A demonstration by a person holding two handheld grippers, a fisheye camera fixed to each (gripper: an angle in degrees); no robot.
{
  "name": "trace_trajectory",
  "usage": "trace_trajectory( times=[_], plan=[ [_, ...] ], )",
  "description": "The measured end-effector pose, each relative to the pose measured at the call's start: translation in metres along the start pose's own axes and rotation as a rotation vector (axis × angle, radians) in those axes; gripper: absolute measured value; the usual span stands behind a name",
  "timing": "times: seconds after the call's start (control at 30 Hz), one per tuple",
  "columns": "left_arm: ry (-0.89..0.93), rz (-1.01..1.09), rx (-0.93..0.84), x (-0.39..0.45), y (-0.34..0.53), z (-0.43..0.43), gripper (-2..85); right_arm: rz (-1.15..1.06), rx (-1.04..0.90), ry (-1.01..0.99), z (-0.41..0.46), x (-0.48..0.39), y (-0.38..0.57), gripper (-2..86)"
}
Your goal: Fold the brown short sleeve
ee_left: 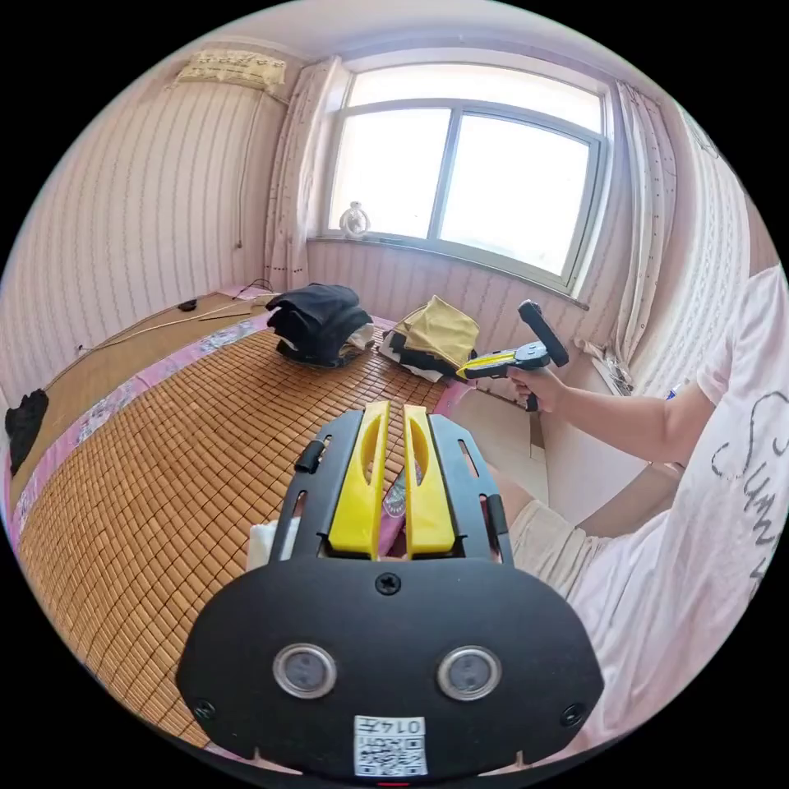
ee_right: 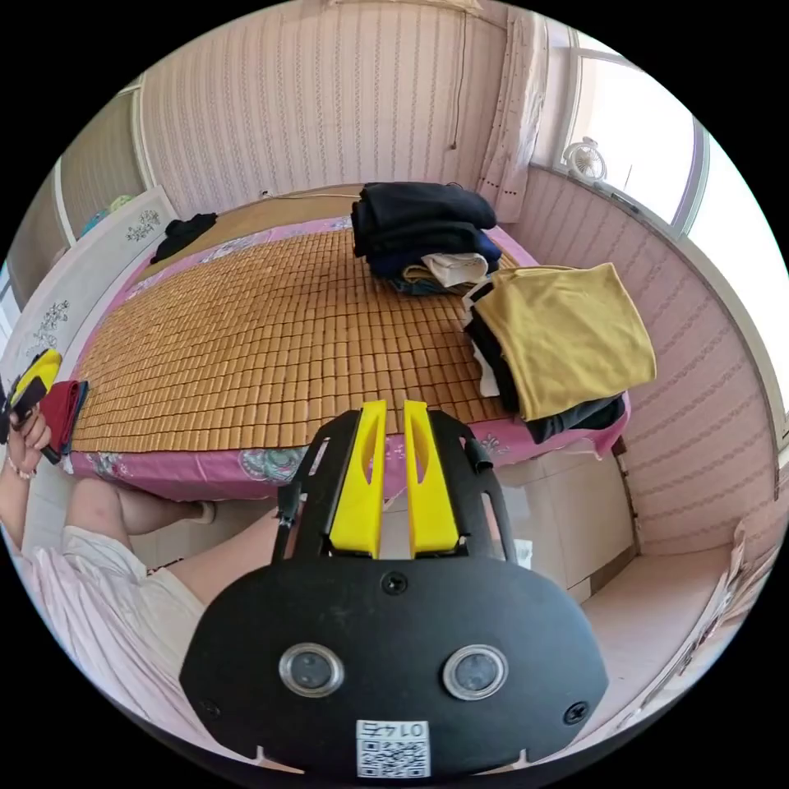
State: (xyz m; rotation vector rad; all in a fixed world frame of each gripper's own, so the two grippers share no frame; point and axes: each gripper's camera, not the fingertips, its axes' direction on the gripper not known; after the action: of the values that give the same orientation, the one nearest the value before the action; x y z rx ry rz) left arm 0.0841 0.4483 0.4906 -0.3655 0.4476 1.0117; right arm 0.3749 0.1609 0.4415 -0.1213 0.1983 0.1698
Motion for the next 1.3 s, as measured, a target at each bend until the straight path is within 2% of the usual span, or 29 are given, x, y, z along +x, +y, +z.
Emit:
trace_trajectory(
  times=[0.13,0.37,0.5,0.57,0.67,0.73,0.87,0.97,1.07,1.17,1.3],
  plan=[
    [0.053,0.092,-0.096,-0.002,-0.069,0.084,2.2,-0.083,0.065,0.151,0.032,0.018,-0.011,9.4],
    [0.096,0.148,-0.169,-0.002,-0.167,0.215,3.4,-0.169,0.126,0.333,0.103,0.023,-0.026,9.0],
    [0.166,0.044,-0.261,-0.014,-0.216,0.303,3.4,-0.188,0.098,0.333,0.161,0.03,-0.025,10.8],
    [0.21,0.039,-0.294,-0.014,-0.233,0.338,4.3,-0.169,0.09,0.362,0.183,0.039,-0.02,10.2],
    [0.257,-0.005,-0.336,-0.02,-0.257,0.391,7.0,-0.021,0.212,0.397,0.192,0.068,0.004,2.7],
    [0.282,0.026,-0.338,-0.024,-0.273,0.419,8.9,0.096,0.286,0.272,0.186,0.101,0.032,0.1],
    [0.208,0.148,-0.337,-0.02,-0.293,0.447,9.7,0.289,0.392,0.109,0.168,0.156,0.081,-0.5],
    [0.254,0.119,-0.348,-0.021,-0.302,0.468,10.5,0.411,0.478,-0.063,0.161,0.2,0.127,-0.4],
    [0.307,0.061,-0.415,-0.019,-0.304,0.488,6.7,0.513,0.546,-0.218,0.161,0.234,0.169,-0.2],
    [0.297,0.037,-0.418,-0.014,-0.307,0.48,1.7,0.607,0.574,-0.365,0.157,0.264,0.201,0.1],
    [0.328,0.115,-0.318,-0.007,-0.315,0.418,0.0,0.543,0.738,-0.683,0.138,0.297,0.233,0.2]
  ],
)
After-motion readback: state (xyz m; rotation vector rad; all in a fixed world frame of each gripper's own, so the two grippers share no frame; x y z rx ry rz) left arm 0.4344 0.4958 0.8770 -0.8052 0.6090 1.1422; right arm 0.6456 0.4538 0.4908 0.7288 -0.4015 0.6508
